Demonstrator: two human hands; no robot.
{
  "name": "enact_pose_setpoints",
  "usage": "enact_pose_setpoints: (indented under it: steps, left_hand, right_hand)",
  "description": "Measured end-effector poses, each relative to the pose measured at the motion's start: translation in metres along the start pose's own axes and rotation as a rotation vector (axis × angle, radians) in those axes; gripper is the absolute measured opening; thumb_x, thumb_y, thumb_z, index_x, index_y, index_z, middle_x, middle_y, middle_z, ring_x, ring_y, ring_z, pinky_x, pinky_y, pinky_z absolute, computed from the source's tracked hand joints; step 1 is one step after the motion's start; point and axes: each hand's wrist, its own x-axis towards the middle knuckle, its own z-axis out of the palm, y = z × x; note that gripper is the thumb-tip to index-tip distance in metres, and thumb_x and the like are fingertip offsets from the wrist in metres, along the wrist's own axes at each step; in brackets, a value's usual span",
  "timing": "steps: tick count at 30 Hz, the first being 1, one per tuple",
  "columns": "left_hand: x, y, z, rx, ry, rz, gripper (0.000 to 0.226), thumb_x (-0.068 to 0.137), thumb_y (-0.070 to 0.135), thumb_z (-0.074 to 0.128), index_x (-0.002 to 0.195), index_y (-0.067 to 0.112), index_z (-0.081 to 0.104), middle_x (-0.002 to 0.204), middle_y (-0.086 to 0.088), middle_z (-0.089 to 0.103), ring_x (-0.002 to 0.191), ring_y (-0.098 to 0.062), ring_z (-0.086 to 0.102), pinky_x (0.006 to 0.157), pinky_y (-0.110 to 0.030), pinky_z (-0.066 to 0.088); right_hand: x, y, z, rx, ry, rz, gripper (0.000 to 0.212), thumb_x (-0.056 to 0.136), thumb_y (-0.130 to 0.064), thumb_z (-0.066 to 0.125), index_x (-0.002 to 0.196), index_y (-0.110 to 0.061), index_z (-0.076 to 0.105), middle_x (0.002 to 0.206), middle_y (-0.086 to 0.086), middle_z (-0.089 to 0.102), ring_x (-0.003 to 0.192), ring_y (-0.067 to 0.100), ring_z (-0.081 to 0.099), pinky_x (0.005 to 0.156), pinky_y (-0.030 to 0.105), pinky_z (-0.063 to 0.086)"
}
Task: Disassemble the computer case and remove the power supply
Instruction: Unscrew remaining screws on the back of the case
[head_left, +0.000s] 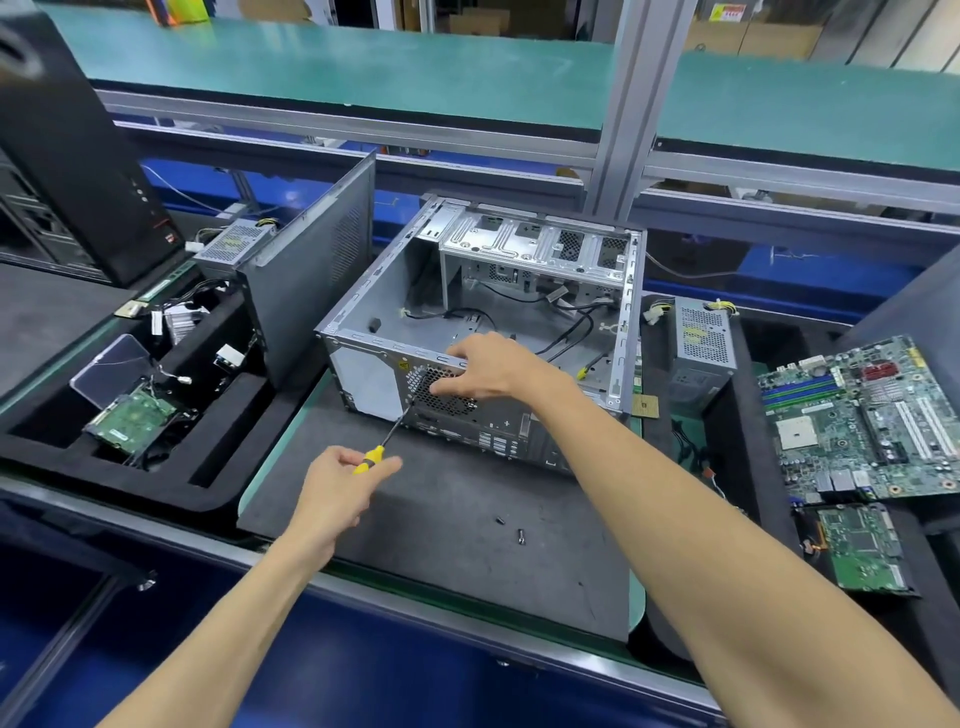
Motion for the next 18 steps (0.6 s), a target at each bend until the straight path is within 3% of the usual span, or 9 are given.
enact_pose_setpoints:
  steps: [3,5,10,13,15,18]
  left_hand:
    - [0.001,-0.008,-0.002,0.155,0.142,0.220,0.027,0.084,0.031,0.079,0.085,0.012,0.060,0.069,0.000,0.072,0.051,-0.014,0.048,0.048,-0.029,0.038]
    - [0.001,-0.010,-0.005,0.098,0.093,0.226,0.027,0.085,0.032,0.077,0.085,0.010,0.062,0.075,-0.001,0.076,0.047,-0.012,0.048,0.043,-0.025,0.039]
    - [0.003,-0.009,-0.010,-0.341,-0.156,-0.209,0.028,0.084,0.034,0.078,0.095,0.009,0.070,0.092,-0.007,0.077,0.044,-0.008,0.040,0.033,-0.016,0.028]
    - [0.001,-0.007,-0.009,-0.671,-0.356,-0.464,0.025,0.082,0.036,0.073,0.088,0.012,0.069,0.080,0.000,0.069,0.040,-0.005,0.032,0.028,-0.015,0.022]
    - [-0.002,-0.006,-0.007,-0.727,-0.427,-0.512,0.033,0.088,0.041,0.066,0.097,0.010,0.068,0.066,0.005,0.055,0.038,-0.004,0.028,0.026,-0.016,0.020]
    - [-0.003,-0.001,-0.001,-0.531,-0.351,-0.414,0.039,0.097,0.045,0.057,0.103,0.007,0.064,0.058,0.005,0.036,0.037,-0.005,0.023,0.027,-0.016,0.015]
  right_hand:
    - [0.000,0.002,0.001,-0.002,0.016,-0.004,0.032,0.088,-0.055,0.066,0.079,-0.024,0.065,0.062,-0.003,0.068,0.059,0.009,0.060,0.059,0.028,0.043]
    - [0.001,0.002,0.002,0.003,0.020,-0.004,0.035,0.087,-0.055,0.066,0.092,-0.021,0.072,0.062,-0.003,0.069,0.060,0.010,0.062,0.061,0.028,0.048]
    - [0.003,0.002,0.003,-0.013,0.032,-0.008,0.036,0.087,-0.055,0.066,0.093,-0.021,0.072,0.061,-0.004,0.069,0.059,0.009,0.061,0.059,0.027,0.043]
    - [0.002,0.002,0.002,-0.018,0.032,-0.011,0.037,0.087,-0.055,0.066,0.092,-0.019,0.072,0.058,-0.005,0.067,0.058,0.009,0.061,0.057,0.026,0.042]
    - [0.001,0.001,0.002,-0.018,0.035,-0.013,0.035,0.087,-0.055,0.066,0.091,-0.021,0.071,0.058,-0.005,0.066,0.057,0.008,0.060,0.055,0.025,0.039]
    - [0.001,0.000,0.001,-0.018,0.029,-0.012,0.033,0.088,-0.055,0.066,0.087,-0.023,0.069,0.058,-0.005,0.066,0.057,0.007,0.059,0.054,0.025,0.038]
